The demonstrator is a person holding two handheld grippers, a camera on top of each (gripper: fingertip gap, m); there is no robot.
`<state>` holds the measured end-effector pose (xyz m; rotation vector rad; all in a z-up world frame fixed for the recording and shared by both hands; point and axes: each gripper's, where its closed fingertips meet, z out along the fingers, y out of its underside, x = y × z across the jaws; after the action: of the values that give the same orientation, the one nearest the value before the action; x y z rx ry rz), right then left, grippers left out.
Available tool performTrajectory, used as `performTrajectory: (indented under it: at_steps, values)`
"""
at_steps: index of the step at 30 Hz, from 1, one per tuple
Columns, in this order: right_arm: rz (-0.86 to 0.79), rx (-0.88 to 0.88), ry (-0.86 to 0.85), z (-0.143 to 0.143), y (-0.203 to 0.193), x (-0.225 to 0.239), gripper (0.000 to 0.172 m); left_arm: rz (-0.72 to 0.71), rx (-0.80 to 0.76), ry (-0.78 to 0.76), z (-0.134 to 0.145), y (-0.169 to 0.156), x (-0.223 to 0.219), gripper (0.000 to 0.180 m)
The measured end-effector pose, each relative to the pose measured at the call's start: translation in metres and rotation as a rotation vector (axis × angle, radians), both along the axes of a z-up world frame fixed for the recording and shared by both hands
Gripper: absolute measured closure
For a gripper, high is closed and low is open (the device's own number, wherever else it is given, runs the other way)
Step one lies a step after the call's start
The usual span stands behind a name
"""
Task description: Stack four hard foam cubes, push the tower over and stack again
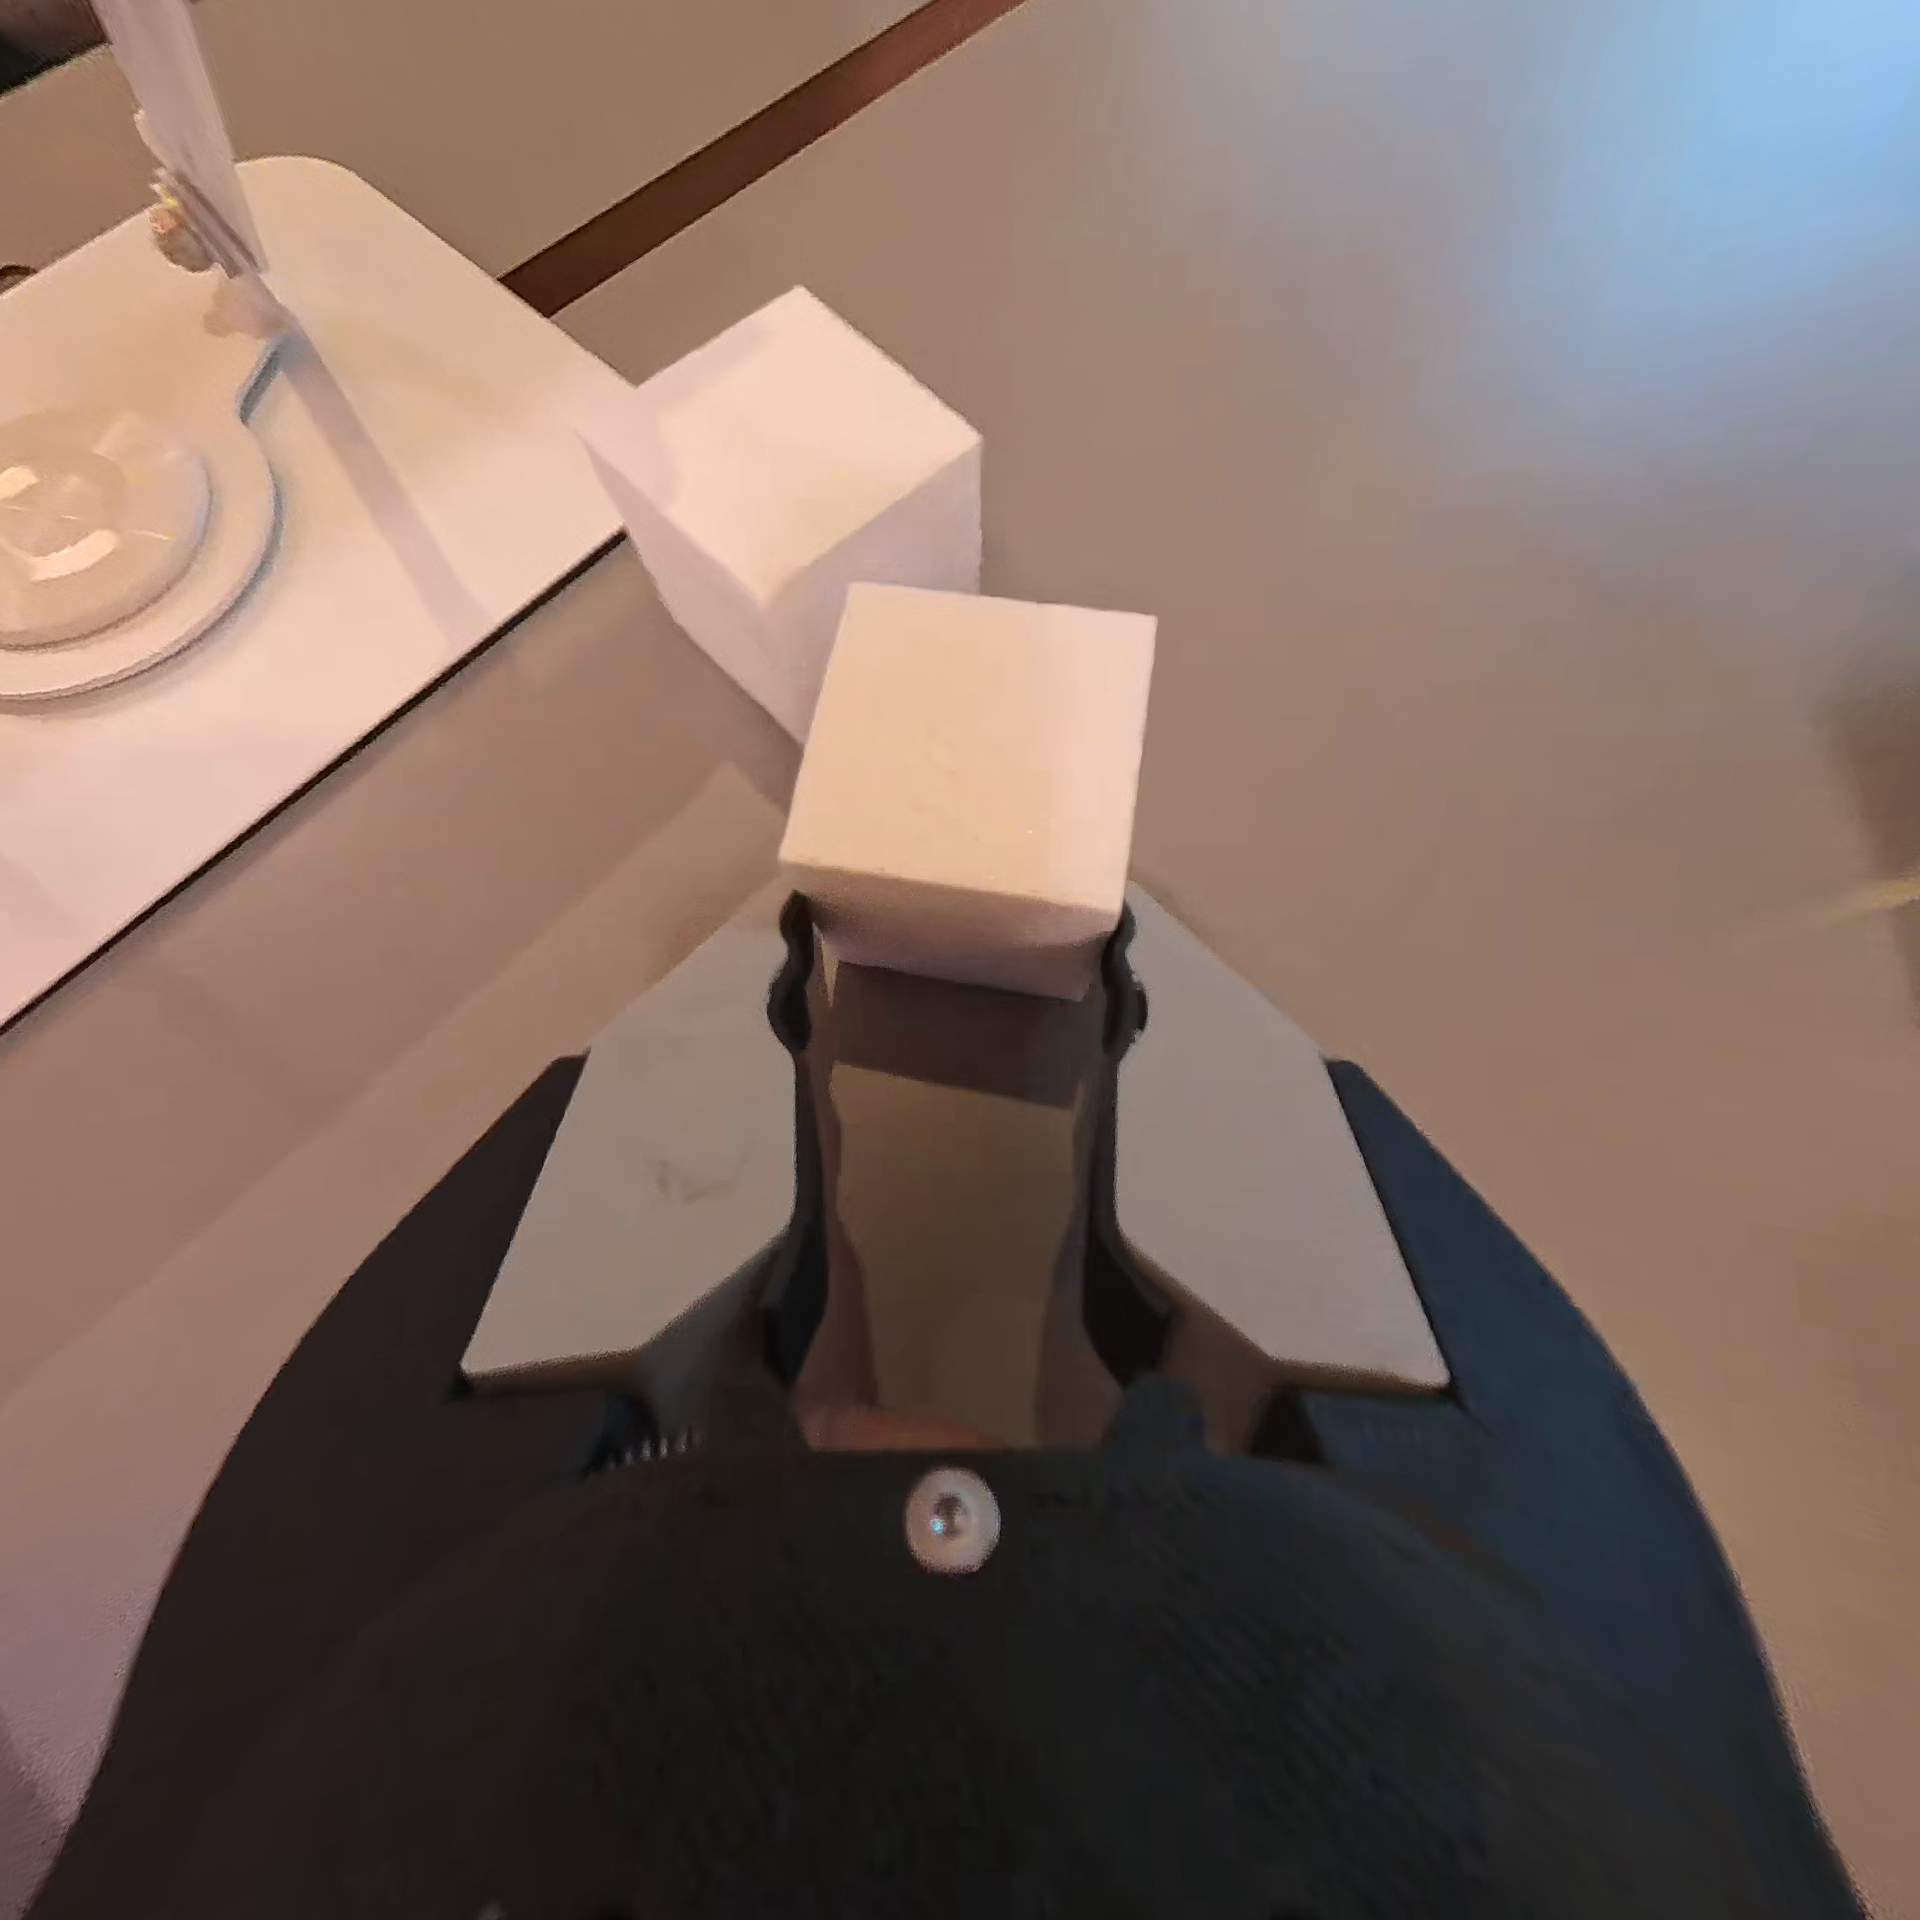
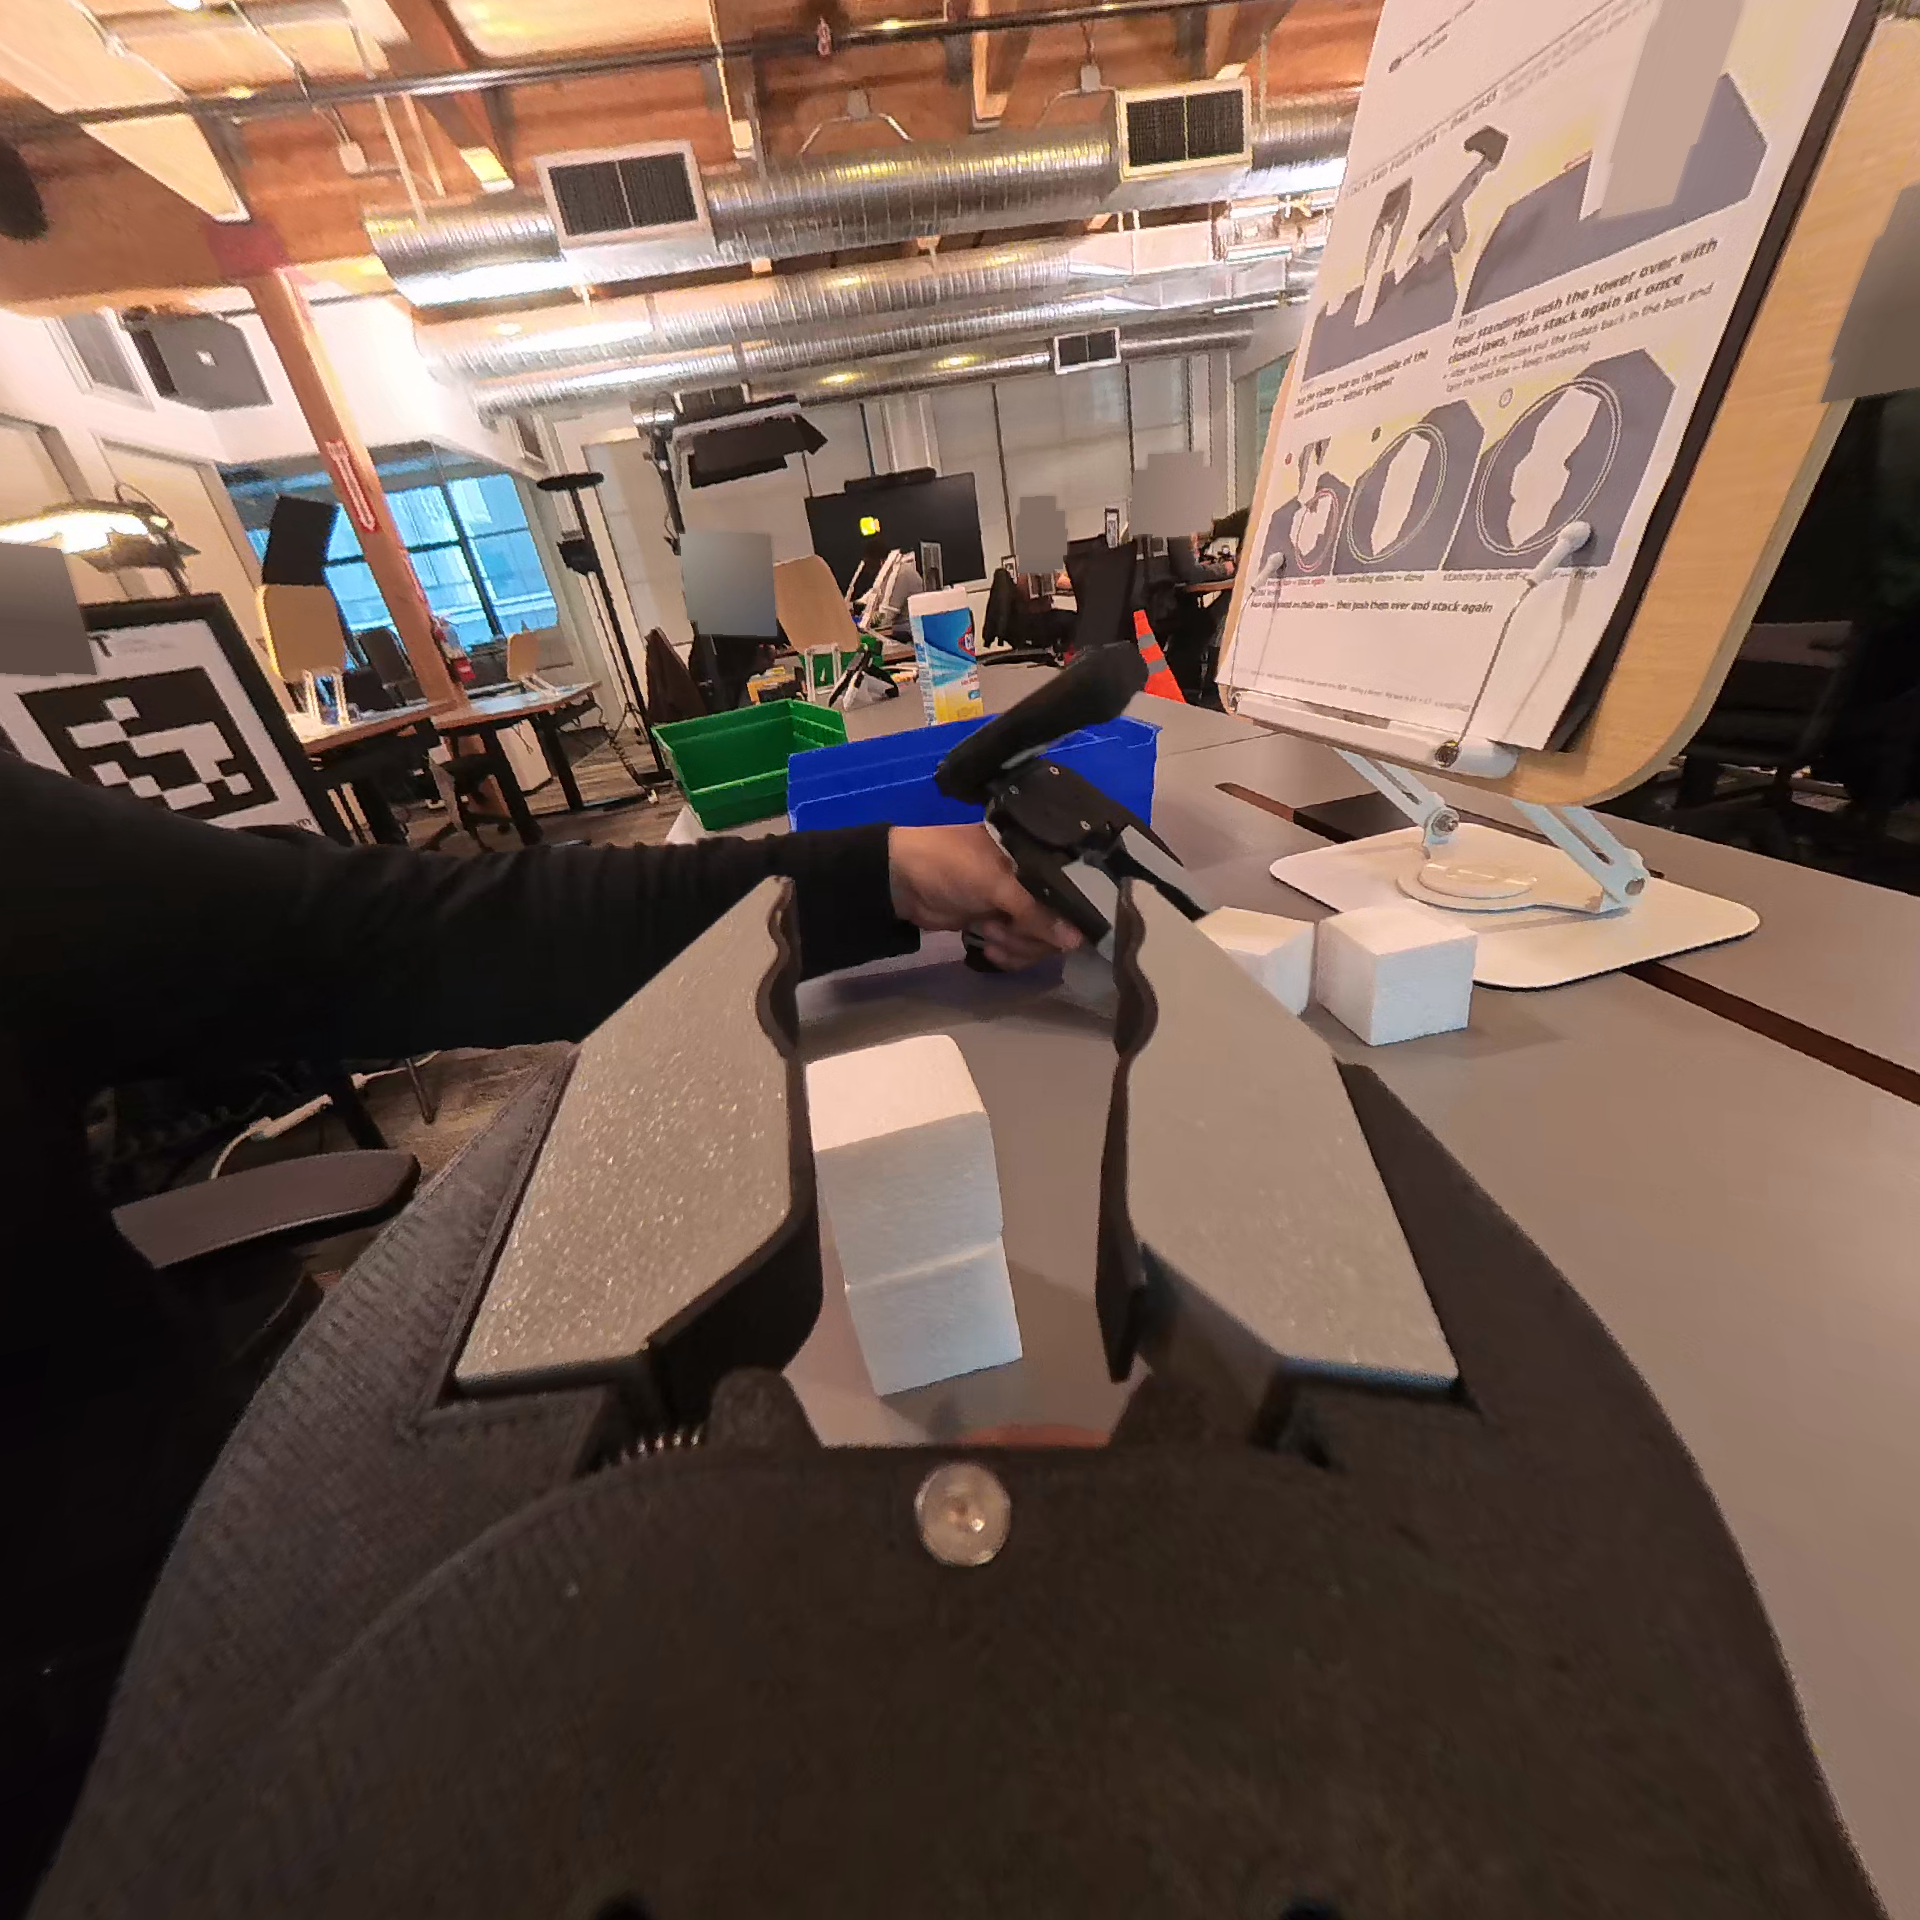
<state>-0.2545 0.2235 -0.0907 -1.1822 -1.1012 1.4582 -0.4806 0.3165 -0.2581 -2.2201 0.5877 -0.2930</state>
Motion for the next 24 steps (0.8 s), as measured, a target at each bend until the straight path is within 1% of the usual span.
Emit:
performTrajectory:
  at_steps: [1,3,6,9,11,14,16,18,20,24]
  values:
    - [-0.005,0.007,-0.005,0.000,0.000,0.001,0.114,-0.020,-0.004,-0.027,0.006,-0.004,0.003,0.127]
    - [-0.013,0.015,-0.007,0.002,0.000,0.002,0.116,-0.057,0.025,-0.058,0.026,-0.012,0.008,0.126]
    - [-0.011,0.009,0.010,0.005,0.000,0.004,0.117,-0.160,0.072,-0.131,0.073,-0.033,0.026,0.126]
    - [-0.012,-0.003,0.006,0.003,0.003,0.005,0.117,-0.306,0.118,-0.177,0.118,-0.064,0.068,0.126]
    - [-0.015,-0.012,0.000,0.000,0.006,0.005,0.117,-0.431,0.147,-0.137,0.134,-0.089,0.103,0.126]
    - [-0.007,-0.026,-0.017,-0.005,0.008,0.004,0.117,-0.612,0.215,-0.025,0.140,-0.121,0.150,0.126]
    - [-0.015,-0.025,-0.021,-0.007,0.010,0.004,0.117,-0.687,0.237,0.004,0.138,-0.133,0.171,0.126]
    - [-0.026,-0.026,-0.023,-0.009,0.012,0.005,0.117,-0.695,0.202,0.003,0.132,-0.134,0.182,0.126]
    - [-0.030,-0.034,-0.018,-0.008,0.014,0.006,0.117,-0.658,0.183,0.033,0.124,-0.129,0.183,0.126]
    - [-0.030,-0.024,-0.004,-0.002,0.012,0.009,0.117,-0.605,0.142,0.046,0.114,-0.127,0.181,0.126]
